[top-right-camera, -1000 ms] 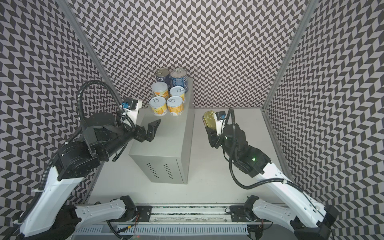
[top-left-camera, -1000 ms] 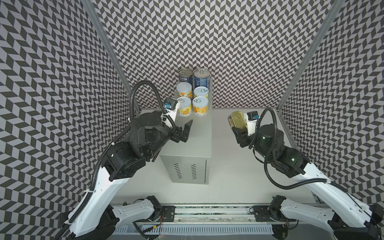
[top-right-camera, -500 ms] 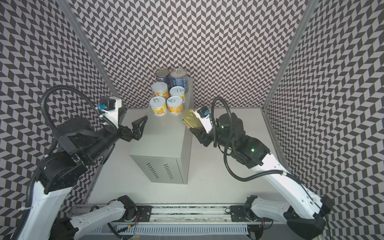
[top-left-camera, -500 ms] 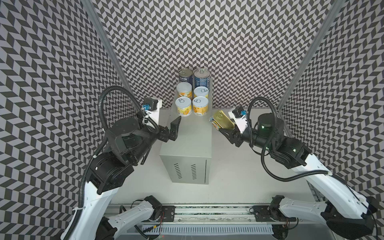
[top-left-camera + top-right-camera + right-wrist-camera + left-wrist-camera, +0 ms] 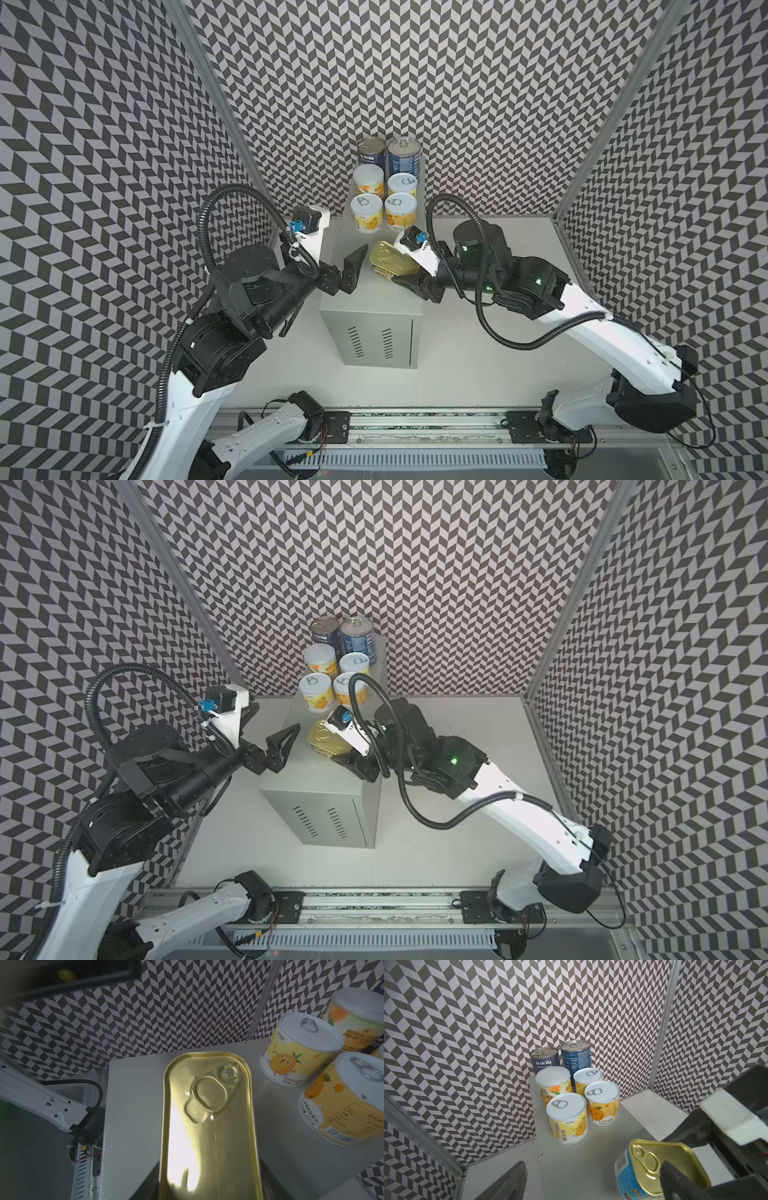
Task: Place and organize the canned foods onto the counter
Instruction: 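Lower the gold tin onto the cabinet top with the right gripper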
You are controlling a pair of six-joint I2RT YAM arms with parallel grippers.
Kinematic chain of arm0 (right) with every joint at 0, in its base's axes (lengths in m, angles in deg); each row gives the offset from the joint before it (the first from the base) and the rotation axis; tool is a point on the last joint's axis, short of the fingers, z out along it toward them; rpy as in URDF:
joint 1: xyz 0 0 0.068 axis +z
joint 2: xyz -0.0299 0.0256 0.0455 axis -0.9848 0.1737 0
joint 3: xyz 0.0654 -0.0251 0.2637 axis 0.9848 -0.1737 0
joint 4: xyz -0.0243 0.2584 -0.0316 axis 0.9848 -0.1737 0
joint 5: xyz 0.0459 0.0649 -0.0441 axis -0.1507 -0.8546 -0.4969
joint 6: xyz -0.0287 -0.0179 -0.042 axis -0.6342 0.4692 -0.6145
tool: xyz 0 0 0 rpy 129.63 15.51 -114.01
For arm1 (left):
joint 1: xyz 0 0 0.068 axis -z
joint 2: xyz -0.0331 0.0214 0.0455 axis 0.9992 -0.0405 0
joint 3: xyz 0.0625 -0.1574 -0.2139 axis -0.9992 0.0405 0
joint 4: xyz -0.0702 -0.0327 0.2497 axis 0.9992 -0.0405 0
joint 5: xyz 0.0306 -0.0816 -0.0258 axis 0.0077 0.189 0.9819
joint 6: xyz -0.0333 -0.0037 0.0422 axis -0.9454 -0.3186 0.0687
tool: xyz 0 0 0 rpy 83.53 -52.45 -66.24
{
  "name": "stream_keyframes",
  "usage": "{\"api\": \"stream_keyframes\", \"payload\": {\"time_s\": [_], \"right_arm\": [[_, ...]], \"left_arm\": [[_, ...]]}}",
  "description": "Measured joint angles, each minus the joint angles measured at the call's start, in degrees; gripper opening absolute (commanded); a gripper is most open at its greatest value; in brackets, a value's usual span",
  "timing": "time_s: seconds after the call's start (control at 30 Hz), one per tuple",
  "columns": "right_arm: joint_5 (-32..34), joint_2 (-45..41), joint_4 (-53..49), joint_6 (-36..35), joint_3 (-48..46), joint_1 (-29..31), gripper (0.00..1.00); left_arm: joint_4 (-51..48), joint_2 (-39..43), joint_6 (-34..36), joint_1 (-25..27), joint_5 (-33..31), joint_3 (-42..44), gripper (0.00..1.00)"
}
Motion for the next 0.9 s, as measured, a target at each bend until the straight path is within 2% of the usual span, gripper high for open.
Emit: {"api": "stream_keyframes", "payload": {"time_s": [0.4,0.63,0.73,0.9], "right_arm": [[0.9,4.5,-1.4,-1.6,5.3,2.0,0.61],[3.0,3.4,-0.1,-0.8,3.4,2.3,0.78],[5.2,0.9,0.6,0.4,0.0,2.3,0.86],[9.1,-5.0,2.6,3.6,-5.6,2.3,0.93]], "left_arm": [[1.0,2.3,-0.3,0.0,0.5,4.2,1.0],[2.2,0.6,-0.9,0.0,3.7,5.6,1.0],[2.6,-0.5,-1.3,0.0,4.5,5.8,1.0],[2.6,-1.6,-1.7,-0.2,4.4,6.3,1.0]]}}
